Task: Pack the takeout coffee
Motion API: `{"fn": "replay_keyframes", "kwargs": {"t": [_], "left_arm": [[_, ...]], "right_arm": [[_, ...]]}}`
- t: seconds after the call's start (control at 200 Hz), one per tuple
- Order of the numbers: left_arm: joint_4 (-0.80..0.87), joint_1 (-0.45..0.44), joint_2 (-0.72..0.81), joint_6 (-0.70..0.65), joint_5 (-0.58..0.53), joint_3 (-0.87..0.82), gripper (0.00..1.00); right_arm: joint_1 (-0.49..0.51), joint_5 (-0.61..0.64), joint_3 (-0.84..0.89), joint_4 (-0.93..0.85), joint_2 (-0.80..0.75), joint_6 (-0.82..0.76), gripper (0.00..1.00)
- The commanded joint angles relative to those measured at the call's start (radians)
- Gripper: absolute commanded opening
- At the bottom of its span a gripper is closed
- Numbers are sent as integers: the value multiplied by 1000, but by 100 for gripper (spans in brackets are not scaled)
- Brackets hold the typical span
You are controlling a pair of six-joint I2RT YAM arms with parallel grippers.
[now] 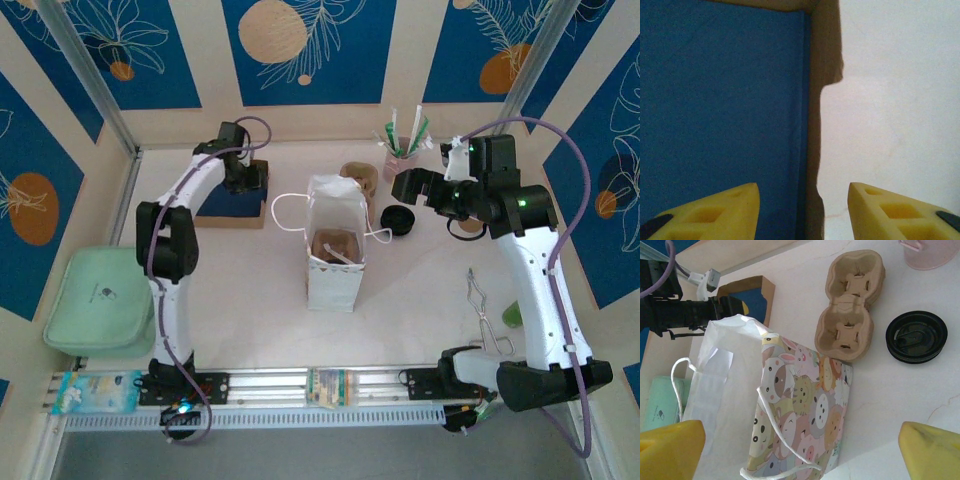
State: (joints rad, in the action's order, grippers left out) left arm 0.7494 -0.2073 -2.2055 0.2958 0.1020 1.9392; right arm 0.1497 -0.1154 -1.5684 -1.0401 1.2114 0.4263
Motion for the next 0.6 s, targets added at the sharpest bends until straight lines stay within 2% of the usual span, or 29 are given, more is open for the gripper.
{"fn": "replay_keyframes", "kwargs": {"t": [0.0,0.595], "left_arm": [[44,11,-53,-30,-61,45,49],[52,0,-165,-35,-70,122,46]], "right_arm": [[-5,-38,13,-6,-19,-13,99],[-11,-56,24,3,-15,-10,99]]}}
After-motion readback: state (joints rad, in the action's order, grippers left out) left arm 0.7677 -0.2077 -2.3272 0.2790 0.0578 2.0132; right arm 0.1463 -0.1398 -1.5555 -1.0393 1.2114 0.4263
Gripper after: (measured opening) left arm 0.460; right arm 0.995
